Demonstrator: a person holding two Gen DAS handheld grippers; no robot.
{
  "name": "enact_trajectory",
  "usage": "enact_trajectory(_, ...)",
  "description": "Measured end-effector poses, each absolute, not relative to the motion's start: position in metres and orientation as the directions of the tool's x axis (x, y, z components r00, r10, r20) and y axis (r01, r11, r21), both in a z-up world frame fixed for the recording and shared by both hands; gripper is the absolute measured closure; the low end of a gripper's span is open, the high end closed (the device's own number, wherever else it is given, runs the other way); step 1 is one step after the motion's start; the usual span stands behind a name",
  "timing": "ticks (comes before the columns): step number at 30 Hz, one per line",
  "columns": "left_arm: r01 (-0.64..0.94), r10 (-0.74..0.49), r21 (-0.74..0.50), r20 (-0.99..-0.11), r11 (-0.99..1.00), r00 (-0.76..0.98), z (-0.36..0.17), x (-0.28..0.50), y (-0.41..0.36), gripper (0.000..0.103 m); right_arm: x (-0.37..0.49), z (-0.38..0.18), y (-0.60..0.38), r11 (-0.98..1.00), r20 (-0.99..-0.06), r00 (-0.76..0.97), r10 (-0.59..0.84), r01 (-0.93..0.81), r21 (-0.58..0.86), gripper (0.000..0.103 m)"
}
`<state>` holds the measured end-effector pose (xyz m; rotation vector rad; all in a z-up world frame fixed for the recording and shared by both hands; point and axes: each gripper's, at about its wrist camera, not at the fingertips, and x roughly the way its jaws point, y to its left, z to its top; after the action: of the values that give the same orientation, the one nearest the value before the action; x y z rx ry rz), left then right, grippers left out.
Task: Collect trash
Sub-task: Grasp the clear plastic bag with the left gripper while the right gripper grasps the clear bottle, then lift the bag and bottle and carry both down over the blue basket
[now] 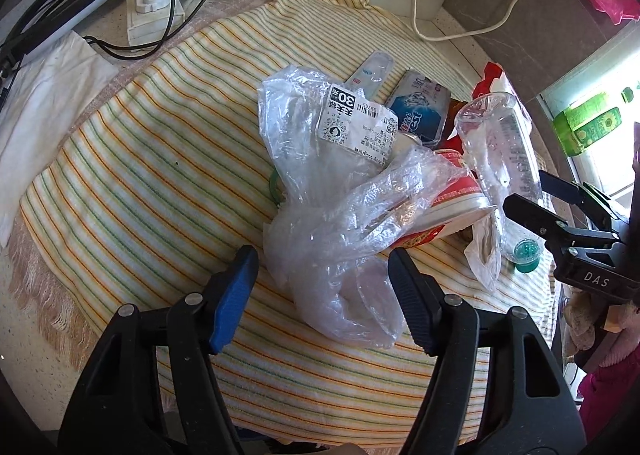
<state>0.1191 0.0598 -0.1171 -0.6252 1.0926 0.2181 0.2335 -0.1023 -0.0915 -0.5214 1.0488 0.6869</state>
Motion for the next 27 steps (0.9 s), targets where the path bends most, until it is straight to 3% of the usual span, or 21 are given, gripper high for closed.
enact_trajectory(6,-0.462,-0.155,-0.387,-0.872,0.798,0.464,-0.120,0.122,0.060,0.043,0.236,-0.102,-0.090,0.641,-0.917,0.328,0.227,-0.759,-0.113,0.025)
enact_trajectory(10,-0.461,-0.158,-0.396,-0.867,0.794,0.472,-0.121,0.123,0.061,0.049,0.235,-0.106,-0.086,0.622,-0.921,0.321,0.219,-0.774,-0.121,0.039)
enact_trajectory(18,-0.444,-0.175,-0.417,-0.854,0.793,0.490,-0.116,0.117,0.061,0.069,0.229,-0.100,-0.089,0.616,-0.914,0.317,0.252,-0.782,-0.102,0.040)
enact_trajectory(27,-0.439,-0.151,-0.416,-0.840,0.796,0.522,-0.104,0.106,0.062,0.077,0.225,-0.083,-0.109,0.661,-0.890,0.322,0.321,-0.750,-0.033,0.042)
